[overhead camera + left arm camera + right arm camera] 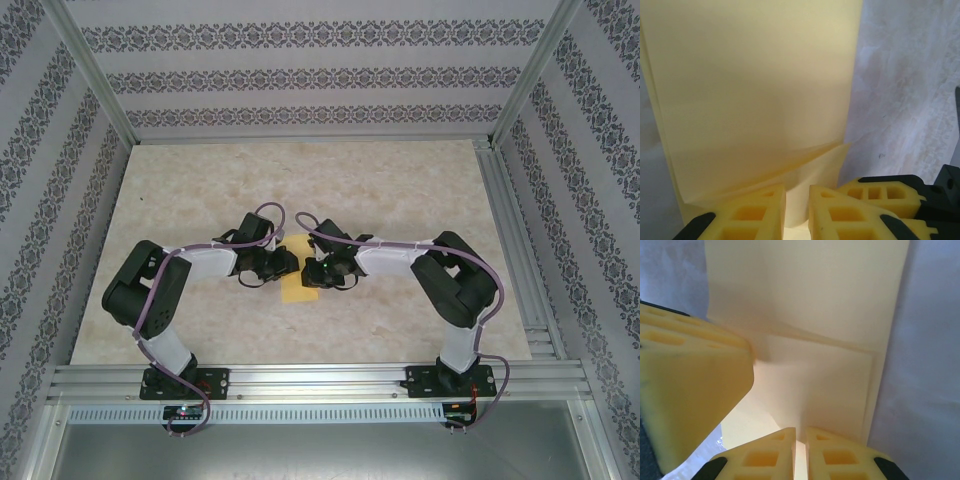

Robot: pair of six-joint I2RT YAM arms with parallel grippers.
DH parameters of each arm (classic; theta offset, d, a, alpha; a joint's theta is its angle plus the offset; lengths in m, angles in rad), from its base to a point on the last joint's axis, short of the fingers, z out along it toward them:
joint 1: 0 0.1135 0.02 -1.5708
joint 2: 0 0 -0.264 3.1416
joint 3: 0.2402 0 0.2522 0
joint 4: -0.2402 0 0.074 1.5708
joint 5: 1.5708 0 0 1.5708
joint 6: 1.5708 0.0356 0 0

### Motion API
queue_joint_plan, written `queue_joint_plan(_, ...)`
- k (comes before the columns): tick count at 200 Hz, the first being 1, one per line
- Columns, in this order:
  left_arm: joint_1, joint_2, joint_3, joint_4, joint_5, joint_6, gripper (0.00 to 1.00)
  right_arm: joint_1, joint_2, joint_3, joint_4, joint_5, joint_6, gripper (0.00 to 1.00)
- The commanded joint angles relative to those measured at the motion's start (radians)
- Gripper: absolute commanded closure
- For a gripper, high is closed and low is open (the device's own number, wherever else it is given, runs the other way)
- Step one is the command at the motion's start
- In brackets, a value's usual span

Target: Fold a paper plane with a square sheet of paper (pick it up from the middle)

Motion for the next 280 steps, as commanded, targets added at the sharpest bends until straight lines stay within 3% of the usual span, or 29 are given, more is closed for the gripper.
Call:
queue_joint_plan(1, -0.015, 0.007, 0.025, 0.025, 0.002, -0.012, 0.80, -0.007, 0.015, 0.016, 0.036, -0.050, -0.028, 0.86)
queue_joint_plan(81, -0.018, -0.012, 0.015, 0.026, 0.003, -0.014, 0.80, -0.009, 0.041, 0.013, 0.049, -0.088, -0.048, 0.86)
queue_joint_plan(159, -0.019, -0.014, -0.030, -0.076, -0.140, -0.046, 0.84, 0.001, -0.015, 0.023, 0.027, -0.074, -0.063, 0.86)
queue_joint_plan(280, -0.019, -0.020, -0.044, -0.102, -0.187, -0.087, 0.86, 0.049, 0.036, 0.044, -0.054, -0.074, -0.099, 0.86)
